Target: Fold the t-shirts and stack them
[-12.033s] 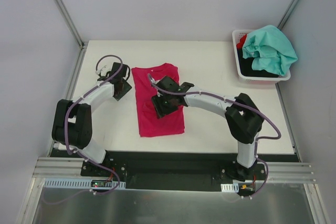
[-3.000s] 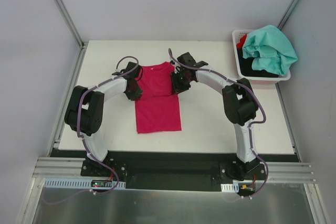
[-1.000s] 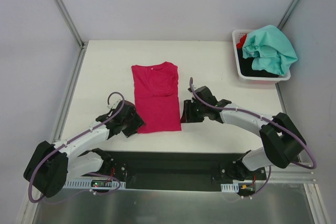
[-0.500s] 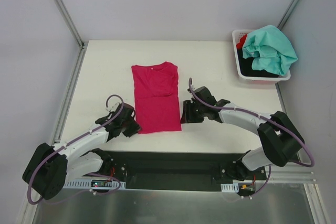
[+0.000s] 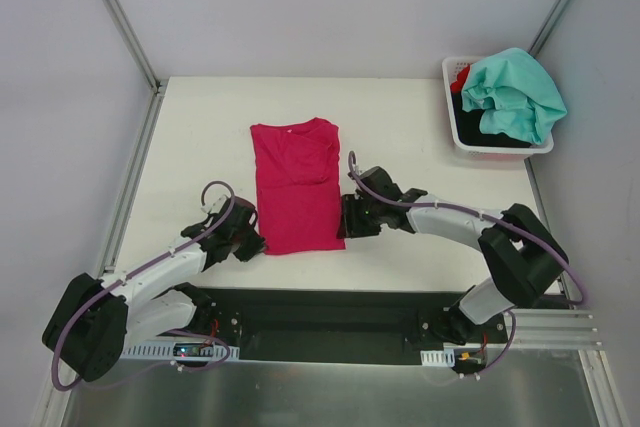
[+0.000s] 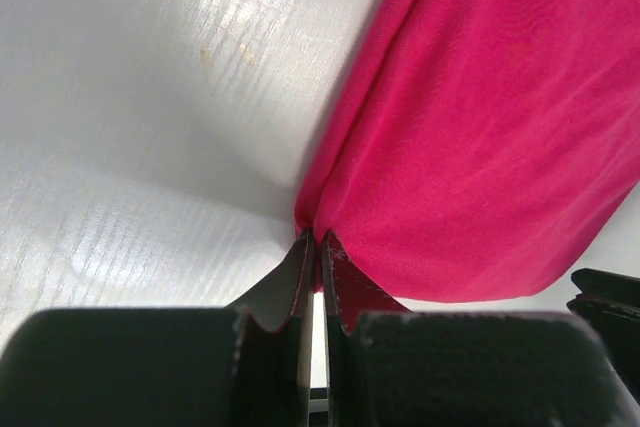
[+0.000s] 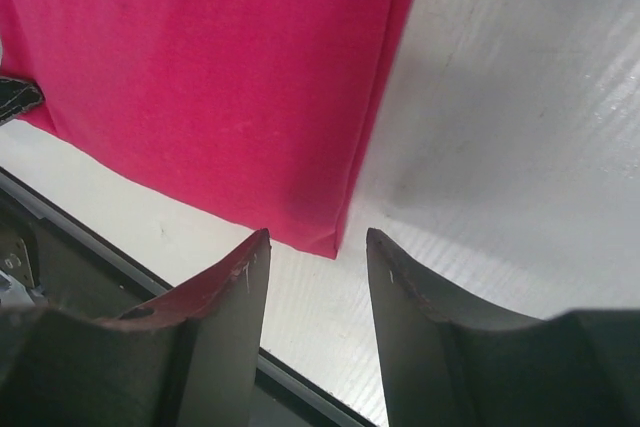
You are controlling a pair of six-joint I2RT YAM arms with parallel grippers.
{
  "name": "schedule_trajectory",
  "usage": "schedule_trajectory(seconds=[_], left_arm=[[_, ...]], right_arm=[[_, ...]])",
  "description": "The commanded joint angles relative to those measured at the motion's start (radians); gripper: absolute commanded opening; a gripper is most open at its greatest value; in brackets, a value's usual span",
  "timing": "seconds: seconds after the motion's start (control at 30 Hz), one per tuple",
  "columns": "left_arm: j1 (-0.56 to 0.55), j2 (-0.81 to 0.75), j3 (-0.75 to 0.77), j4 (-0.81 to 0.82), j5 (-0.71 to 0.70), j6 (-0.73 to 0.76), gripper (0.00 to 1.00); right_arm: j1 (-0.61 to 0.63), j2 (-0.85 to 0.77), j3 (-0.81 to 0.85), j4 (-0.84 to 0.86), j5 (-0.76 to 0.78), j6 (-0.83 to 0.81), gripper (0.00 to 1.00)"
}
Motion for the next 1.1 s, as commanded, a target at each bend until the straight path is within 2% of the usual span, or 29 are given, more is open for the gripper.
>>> schedule_trajectory(seconds=[0.0, 0.57, 1.07], left_arm=[[-0.009, 0.014, 0.009, 0.003, -0.007, 0.003, 0.00], [-0.009, 0.041, 0.032, 0.001, -0.012, 0.011, 0.00], [-0.009, 0.047, 0.024, 0.001, -0.016, 0.011, 0.00]], right_arm=[[0.021, 0.023, 0.039, 0.026, -0.004, 0.024, 0.47], [0.059, 0.074, 0.021, 0.077, -0.010, 0.047, 0.45], [0.062, 0.041, -0.074, 0.090, 0.005, 0.055, 0.41]])
